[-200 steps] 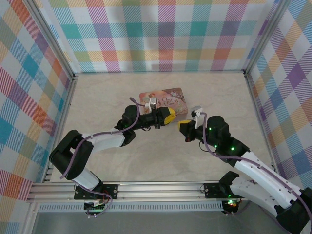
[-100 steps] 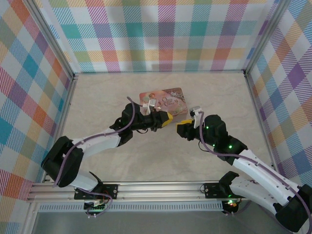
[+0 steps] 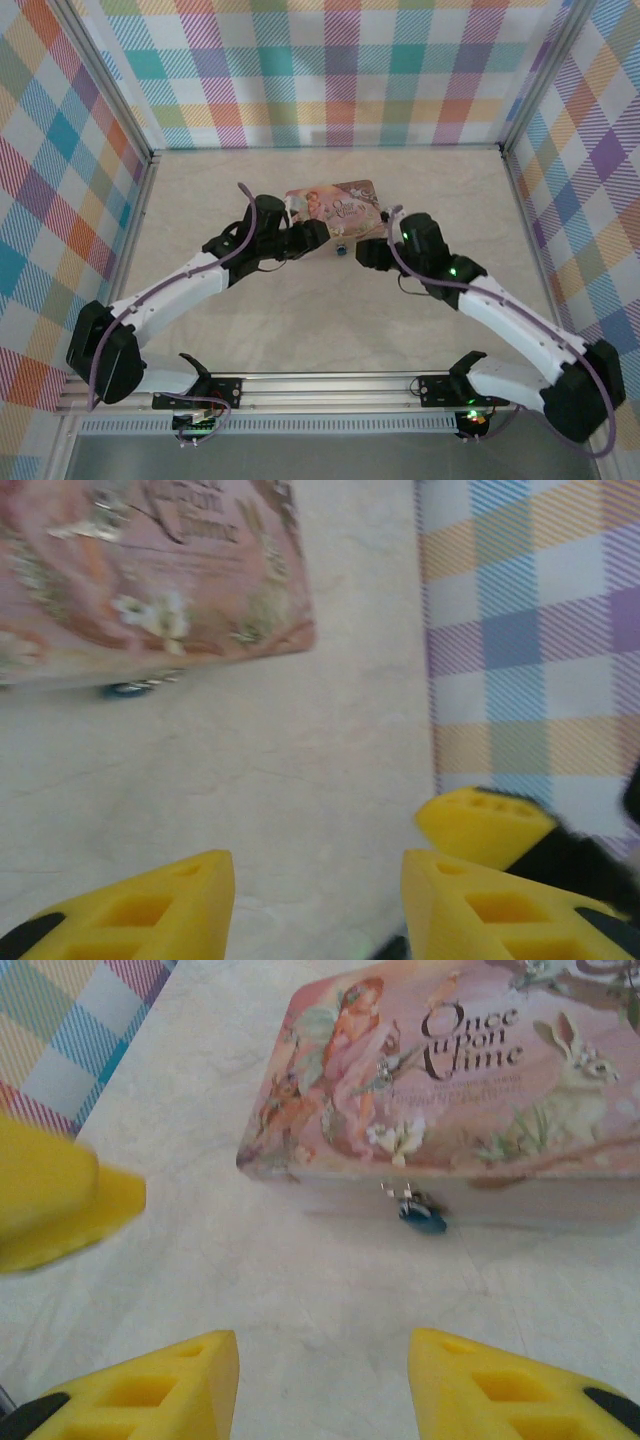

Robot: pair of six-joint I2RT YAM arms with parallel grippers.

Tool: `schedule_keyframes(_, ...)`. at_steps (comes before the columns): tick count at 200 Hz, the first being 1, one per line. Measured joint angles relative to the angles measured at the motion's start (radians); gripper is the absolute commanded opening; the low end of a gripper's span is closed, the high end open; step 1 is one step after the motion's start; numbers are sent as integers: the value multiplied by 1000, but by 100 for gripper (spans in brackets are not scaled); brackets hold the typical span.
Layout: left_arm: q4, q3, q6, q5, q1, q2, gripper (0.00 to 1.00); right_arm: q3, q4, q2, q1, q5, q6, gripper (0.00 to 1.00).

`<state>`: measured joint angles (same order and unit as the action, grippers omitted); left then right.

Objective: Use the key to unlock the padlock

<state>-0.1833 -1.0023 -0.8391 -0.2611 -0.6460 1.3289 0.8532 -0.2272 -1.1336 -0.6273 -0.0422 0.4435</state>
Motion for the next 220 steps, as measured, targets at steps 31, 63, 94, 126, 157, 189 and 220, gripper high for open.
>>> schedule_keyframes(31,-103,39,23,99,1,-50,67,182,-43,-216,0,9,10,50)
schedule_keyframes(63,-140,147,10,174,12,-159,91,373,-119,-436,0,29,5,49)
schedule_keyframes(94,-151,239,-24,238,47,-285,99,559,-214,-613,0,63,-26,47)
schedule_keyframes(126,-161,283,-39,282,61,-364,100,727,-301,-757,1,91,-55,44)
schedule_keyframes(157,-175,283,-38,285,79,-370,99,869,-394,-869,1,114,-76,42)
schedule_keyframes(189,-179,292,-39,284,89,-370,99,953,-463,-935,1,137,-96,38)
schedule_keyframes(220,-179,307,-39,277,100,-370,98,1002,-509,-972,1,147,-111,37)
